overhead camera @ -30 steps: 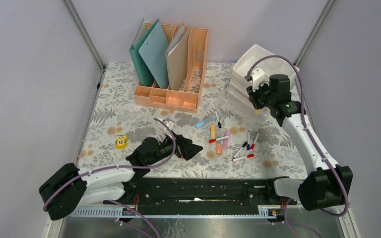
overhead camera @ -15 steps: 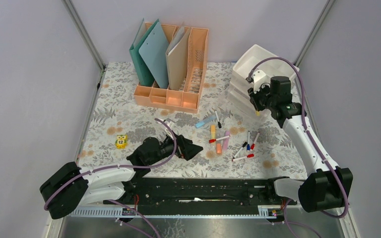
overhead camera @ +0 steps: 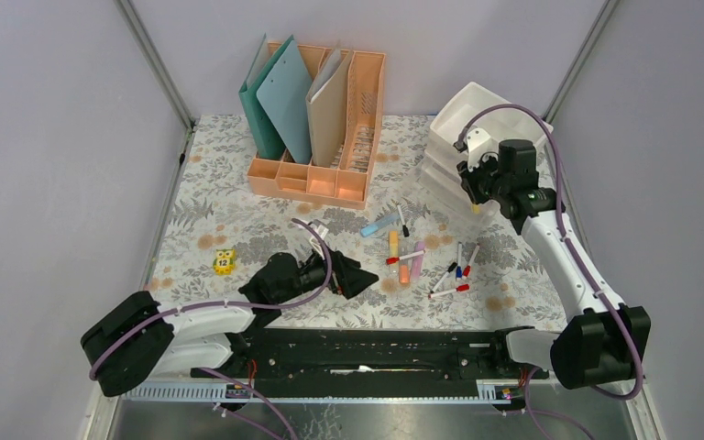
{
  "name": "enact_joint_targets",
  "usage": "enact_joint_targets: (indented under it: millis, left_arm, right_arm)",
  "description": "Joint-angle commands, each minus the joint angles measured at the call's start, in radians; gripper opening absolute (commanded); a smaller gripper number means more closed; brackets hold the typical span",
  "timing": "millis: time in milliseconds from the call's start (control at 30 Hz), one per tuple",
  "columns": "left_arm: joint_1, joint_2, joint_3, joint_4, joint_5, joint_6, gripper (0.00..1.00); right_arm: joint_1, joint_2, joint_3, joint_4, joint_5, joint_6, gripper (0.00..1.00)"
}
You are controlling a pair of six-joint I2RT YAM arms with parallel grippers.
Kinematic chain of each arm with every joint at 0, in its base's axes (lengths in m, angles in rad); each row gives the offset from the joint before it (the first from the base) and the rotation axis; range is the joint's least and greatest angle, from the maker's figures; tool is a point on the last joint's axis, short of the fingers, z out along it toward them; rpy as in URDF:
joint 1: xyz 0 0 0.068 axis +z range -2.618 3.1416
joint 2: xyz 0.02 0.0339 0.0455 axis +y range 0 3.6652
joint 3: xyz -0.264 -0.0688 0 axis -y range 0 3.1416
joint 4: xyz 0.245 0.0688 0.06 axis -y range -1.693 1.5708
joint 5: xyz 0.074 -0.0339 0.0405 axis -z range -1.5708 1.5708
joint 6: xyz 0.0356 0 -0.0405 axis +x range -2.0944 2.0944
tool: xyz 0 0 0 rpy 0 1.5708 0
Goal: Organize the desk
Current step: Place the stationery in the drawer.
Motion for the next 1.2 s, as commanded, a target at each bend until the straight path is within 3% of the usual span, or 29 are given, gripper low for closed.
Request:
enact_joint_targets:
  millis: [0, 267, 433, 667, 867, 1033, 1167]
  left_arm:
    - [0.001, 0.045, 0.03, 0.184, 0.084, -0.007, 0.99]
    - [-0.059, 0.244, 0.219, 0.232, 0.03, 0.14, 0.99]
    - [-0.084, 0.449, 0.374, 0.361, -0.05, 0.22, 0.99]
    - [-0.089, 0.709, 0.584, 0.493, -0.055, 0.233, 0.99]
    - [-0.091, 0.644, 0.523, 0.439, -0.1, 0.264, 0.99]
    - [-0.089, 0.489, 0.399, 0.296, -0.154, 0.291, 0.99]
    - [-0.089, 0.336, 0.291, 0.17, -0.17, 0.291, 0.99]
  right_arm:
    - [0.042, 0.02, 0.052, 0.021, -0.002, -0.001, 0.04]
    - [0.117, -0.006, 0.077, 0.021, -0.002, -0.001, 0.04]
    - [0.125, -0.048, 0.081, 0.021, -0.002, -0.001, 0.04]
    - [0.125, -0.09, 0.067, 0.021, -0.002, -0.001, 0.04]
    - [0.125, -0.084, 0.049, 0.021, -0.002, -0.001, 0.04]
    - [0.126, 0.003, 0.092, 0.021, -0.002, -0.001, 0.04]
    - [0.125, -0.021, 0.025, 0.021, -0.002, -0.001, 0.04]
